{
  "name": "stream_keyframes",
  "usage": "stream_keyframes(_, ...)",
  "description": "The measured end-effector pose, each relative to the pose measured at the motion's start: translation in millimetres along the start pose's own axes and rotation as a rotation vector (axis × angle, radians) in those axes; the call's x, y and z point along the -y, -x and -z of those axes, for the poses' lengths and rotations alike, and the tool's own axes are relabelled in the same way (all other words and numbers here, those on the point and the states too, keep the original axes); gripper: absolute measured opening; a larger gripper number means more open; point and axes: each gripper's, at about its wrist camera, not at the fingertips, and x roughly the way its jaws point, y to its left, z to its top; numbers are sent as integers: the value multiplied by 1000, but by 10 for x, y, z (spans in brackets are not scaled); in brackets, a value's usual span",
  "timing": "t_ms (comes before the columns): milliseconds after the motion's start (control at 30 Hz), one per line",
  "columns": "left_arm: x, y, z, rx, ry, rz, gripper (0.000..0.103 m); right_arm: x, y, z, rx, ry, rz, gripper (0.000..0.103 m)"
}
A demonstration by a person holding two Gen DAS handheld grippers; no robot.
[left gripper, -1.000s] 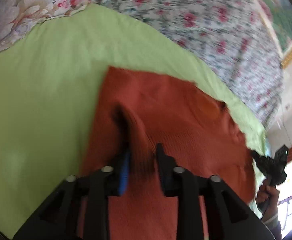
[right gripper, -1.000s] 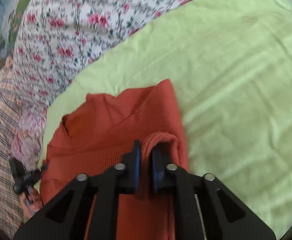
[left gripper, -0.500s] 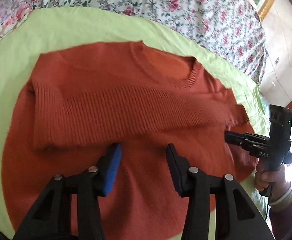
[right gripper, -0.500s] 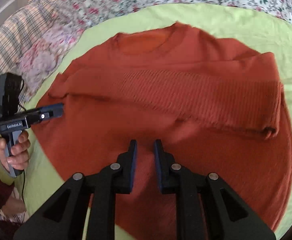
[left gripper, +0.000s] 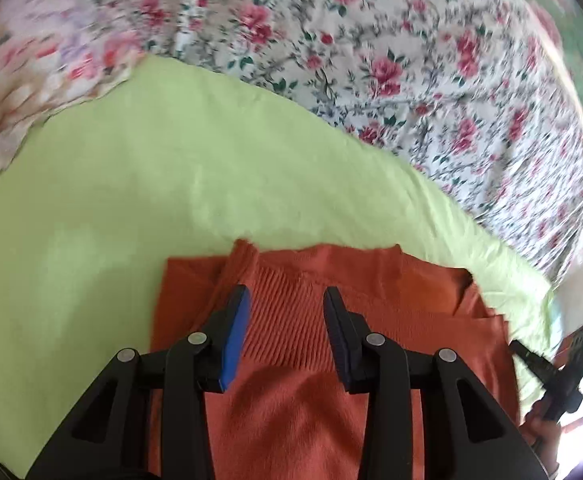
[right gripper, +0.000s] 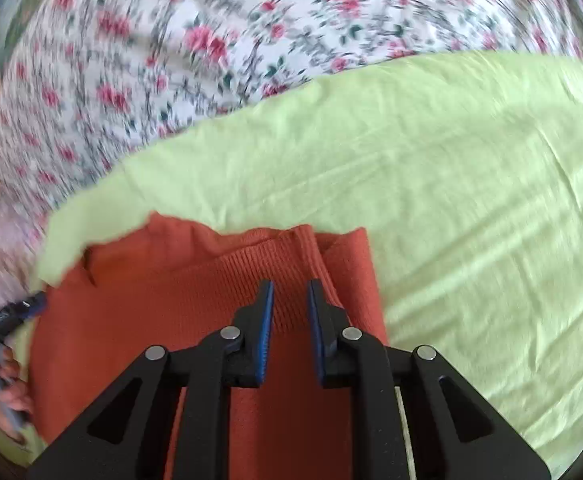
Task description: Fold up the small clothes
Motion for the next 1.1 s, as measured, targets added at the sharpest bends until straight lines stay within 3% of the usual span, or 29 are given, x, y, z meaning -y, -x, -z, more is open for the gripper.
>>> stream_keyframes(267, -129, 675, 1017, -12, 26, 60, 38, -169, 464, 787, -36, 17, -120, 19)
stream_keyframes(400, -163, 1035, 1635, -29, 25, 75, 39, -226, 588, 1170, -51, -9, -154, 19)
stream_keyframes(600, -293, 1376, 2239, -50, 78, 111, 44, -298, 781, 1573, -74, -14, -168, 23)
stream_keyframes(733, -348, 1456, 2484, -75, 112, 117, 44, -352, 929, 1735, -71, 5, -171, 34)
stream_keyframes(833, -361, 1473, 2554, -80, 114, 110, 45, -376, 999, 1824, -73, 15, -178, 35)
stream_keyframes(967, -401, 1467, 2541, -47, 163, 106, 60, -378, 1041, 1920, -81, 18, -183, 35)
stream_keyframes(1100, -492, 1293, 2361, -12, 230, 108, 63, -381, 1036, 1966, -89, 16, -191, 35)
